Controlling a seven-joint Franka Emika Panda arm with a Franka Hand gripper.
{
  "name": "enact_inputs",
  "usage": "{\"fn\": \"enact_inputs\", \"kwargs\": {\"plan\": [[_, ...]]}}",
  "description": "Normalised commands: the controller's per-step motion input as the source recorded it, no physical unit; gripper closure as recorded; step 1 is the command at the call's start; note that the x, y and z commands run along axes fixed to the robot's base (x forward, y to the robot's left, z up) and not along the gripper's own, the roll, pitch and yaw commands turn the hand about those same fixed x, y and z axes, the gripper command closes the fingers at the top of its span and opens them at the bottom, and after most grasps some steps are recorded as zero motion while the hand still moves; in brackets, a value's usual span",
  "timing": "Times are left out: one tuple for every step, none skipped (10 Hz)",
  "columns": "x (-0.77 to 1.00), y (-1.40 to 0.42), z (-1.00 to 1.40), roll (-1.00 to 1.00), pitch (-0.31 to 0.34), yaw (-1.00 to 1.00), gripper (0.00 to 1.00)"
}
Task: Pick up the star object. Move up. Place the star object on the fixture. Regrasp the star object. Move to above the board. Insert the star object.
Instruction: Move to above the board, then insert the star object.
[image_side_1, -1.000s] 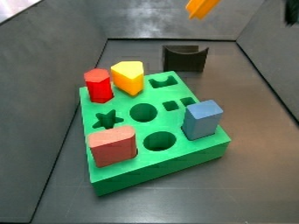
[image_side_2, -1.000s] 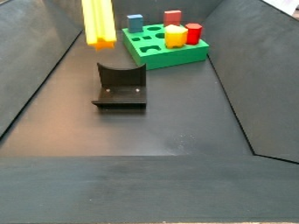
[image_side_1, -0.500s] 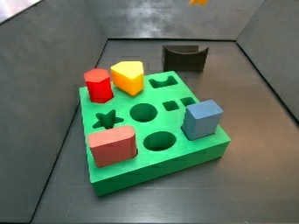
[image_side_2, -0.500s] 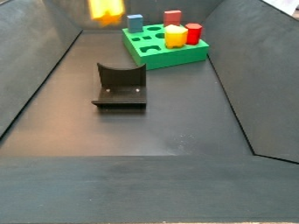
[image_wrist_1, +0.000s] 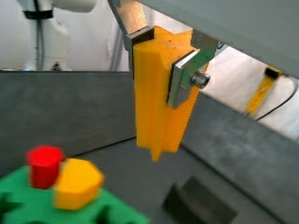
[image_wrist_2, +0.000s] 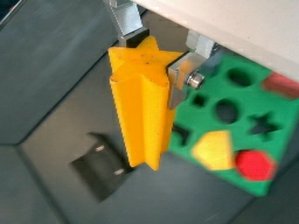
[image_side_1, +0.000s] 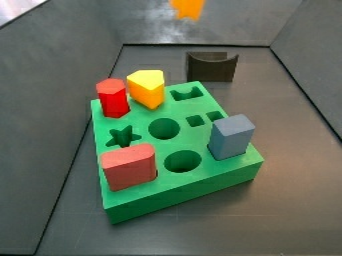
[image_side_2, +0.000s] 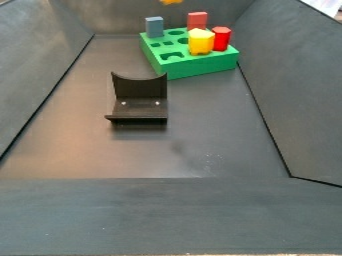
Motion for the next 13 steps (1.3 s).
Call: {"fn": "enact_inputs", "kwargs": {"plan": [[-0.87, -0.57, 0.24, -1.00, -0.187, -0.14, 1.00], [-0.59, -0.34, 0.15, -1.00, -0.186, -0.15, 1.00], [-0.28, -0.11, 0.05, -1.00, -0.169, -0.15, 1.00], [-0.18, -0.07, 0.03, -1.00, -0.150, -0.16, 1.00], [-0.10, -0.03, 0.03, -0.79, -0.096, -0.12, 1.00], [-0.07, -0.01, 0.00, -0.55, -0.068, -0.08, 1.00], [-0.05, 0.01, 0.00, -0.36, -0.048, -0.04, 1.00], [-0.19, -0.14, -0.21, -0.04, 0.000, 0.00, 1.00], [-0.25, -0.35, -0.32, -0.08, 0.000, 0.00, 1.00], [-0.25, -0.48, -0.41, -0.08, 0.000, -0.04, 1.00], [-0.36, -0.55, -0.46, -0.09, -0.014, -0.18, 1.00], [-0.26, -0.50, -0.51, -0.13, -0.064, -0.49, 1.00], [-0.09, -0.35, -0.45, -0.08, -0.091, -0.73, 1.00]]}}
